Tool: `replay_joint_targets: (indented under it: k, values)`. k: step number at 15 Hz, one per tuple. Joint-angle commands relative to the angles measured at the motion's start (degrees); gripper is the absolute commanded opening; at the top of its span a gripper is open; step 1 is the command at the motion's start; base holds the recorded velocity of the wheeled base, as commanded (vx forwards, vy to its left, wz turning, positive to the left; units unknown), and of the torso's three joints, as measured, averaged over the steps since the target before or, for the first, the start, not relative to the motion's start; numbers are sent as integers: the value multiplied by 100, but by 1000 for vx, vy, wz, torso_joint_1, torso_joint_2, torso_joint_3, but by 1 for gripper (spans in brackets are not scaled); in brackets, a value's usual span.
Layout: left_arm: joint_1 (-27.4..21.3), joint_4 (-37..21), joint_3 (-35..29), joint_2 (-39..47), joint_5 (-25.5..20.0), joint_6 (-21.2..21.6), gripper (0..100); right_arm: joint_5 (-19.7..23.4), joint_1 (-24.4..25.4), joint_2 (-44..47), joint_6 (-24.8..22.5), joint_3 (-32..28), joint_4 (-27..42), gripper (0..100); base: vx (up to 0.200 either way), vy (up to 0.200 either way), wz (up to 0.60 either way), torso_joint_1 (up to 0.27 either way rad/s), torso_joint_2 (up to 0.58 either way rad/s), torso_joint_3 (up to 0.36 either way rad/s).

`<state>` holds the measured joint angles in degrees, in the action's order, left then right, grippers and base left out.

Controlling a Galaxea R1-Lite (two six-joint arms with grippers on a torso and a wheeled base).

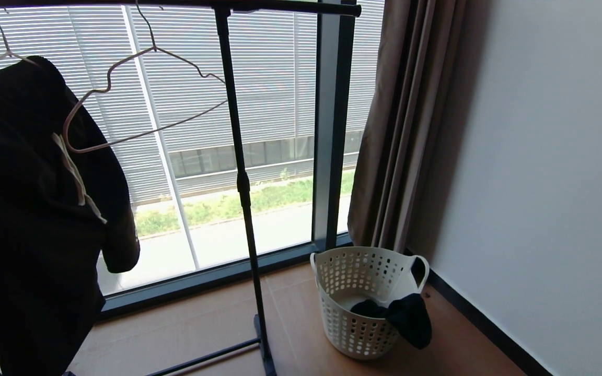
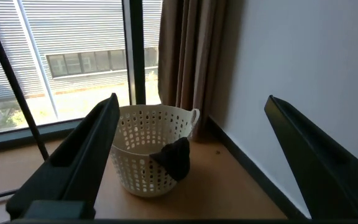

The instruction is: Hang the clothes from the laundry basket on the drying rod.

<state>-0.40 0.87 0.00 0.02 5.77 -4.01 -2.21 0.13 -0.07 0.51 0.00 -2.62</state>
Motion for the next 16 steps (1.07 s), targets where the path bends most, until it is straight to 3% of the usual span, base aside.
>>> replay_joint_targets:
  k: [1, 8, 13, 16]
  values:
    - [5, 1, 0, -2, 3, -3, 100, 1, 4, 7, -7, 0, -2, 100, 0, -200, 0, 2, 2, 2]
    - [5, 1, 0, -2, 3, -3, 100, 1, 4, 7, 2, 0, -2, 100, 0, -200, 0, 2, 2, 2]
    - [-4, 1, 0, -2, -14, 6, 100, 1, 4, 7, 2, 0, -2, 100, 0, 0, 0, 0, 0, 0]
    - [-4, 1, 0, -2, -14, 6, 100, 1, 4, 7, 2, 0, -2, 100, 200, 0, 0, -4, 5, 5]
